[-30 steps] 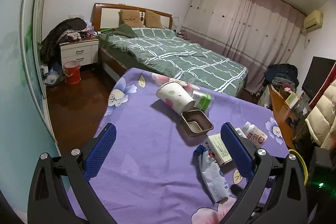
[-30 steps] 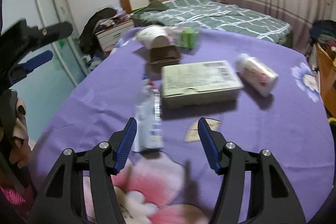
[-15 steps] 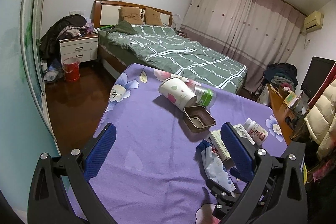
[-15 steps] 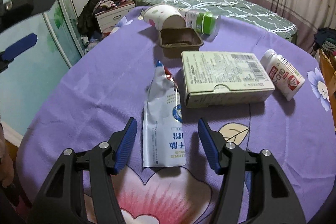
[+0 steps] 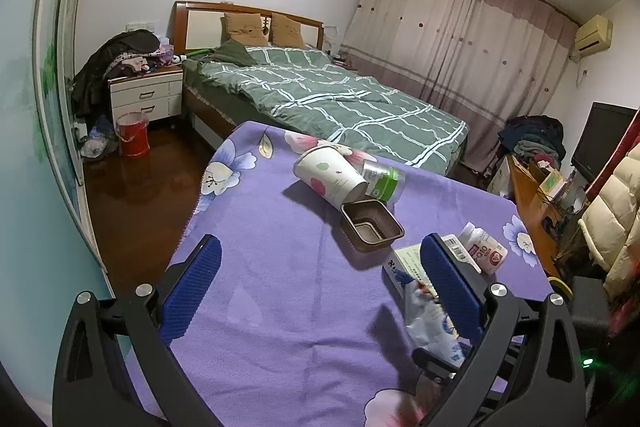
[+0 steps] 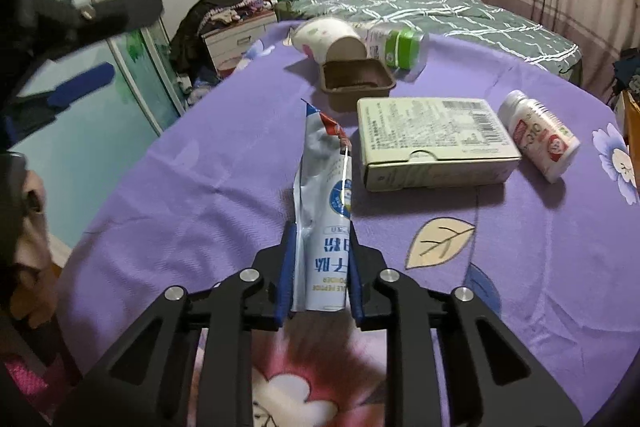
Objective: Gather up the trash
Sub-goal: 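Carry the snack wrapper over the yellow bin and open the right gripper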
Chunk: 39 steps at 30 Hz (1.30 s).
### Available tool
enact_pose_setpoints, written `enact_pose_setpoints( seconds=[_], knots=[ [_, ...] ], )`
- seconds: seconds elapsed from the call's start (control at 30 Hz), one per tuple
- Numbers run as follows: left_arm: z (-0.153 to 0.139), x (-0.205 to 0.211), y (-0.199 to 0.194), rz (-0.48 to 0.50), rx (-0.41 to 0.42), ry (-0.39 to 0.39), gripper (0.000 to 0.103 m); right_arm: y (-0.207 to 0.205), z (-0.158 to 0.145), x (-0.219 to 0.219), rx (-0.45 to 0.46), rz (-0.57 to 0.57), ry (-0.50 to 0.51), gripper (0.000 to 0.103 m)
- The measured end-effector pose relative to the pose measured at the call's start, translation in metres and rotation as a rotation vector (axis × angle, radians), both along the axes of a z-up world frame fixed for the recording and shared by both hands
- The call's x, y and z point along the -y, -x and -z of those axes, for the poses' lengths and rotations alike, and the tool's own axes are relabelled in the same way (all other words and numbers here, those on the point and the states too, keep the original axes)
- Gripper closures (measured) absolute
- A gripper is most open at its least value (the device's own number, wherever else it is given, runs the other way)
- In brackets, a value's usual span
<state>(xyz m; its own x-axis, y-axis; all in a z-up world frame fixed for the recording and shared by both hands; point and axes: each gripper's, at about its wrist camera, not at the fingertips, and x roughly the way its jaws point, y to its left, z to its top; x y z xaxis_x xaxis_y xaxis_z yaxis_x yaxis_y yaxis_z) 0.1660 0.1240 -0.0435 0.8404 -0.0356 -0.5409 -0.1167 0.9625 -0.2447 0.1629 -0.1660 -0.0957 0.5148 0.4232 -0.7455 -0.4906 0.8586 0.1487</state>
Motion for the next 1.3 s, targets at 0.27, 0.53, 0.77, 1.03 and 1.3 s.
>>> enact_pose_setpoints(
  seconds=[0.27,0.53,0.77,1.03,1.3],
  knots=[
    [-0.001,0.017,-0.005,0.037,-0.007,-0.007,0.005,0.013,-0.027,0.052,0.052,0.081,-0.048,0.081],
    [0.016,0.051,-0.025,0.110,-0.054,-0.010,0.005,0.004,-0.034,0.148,0.073,0.301,-0.048,0.081],
    [0.038,0.091,-0.047,0.180,-0.110,-0.026,0.005,-0.003,-0.027,0.243,0.080,0.529,-0.031,0.080],
    [0.053,0.114,-0.064,0.176,-0.157,-0.050,0.005,-0.011,-0.004,0.345,0.065,0.764,0.025,0.079],
    [0.054,0.124,-0.068,0.171,-0.174,-0.087,0.005,-0.016,0.022,0.402,0.019,0.884,0.046,0.070]
  ],
)
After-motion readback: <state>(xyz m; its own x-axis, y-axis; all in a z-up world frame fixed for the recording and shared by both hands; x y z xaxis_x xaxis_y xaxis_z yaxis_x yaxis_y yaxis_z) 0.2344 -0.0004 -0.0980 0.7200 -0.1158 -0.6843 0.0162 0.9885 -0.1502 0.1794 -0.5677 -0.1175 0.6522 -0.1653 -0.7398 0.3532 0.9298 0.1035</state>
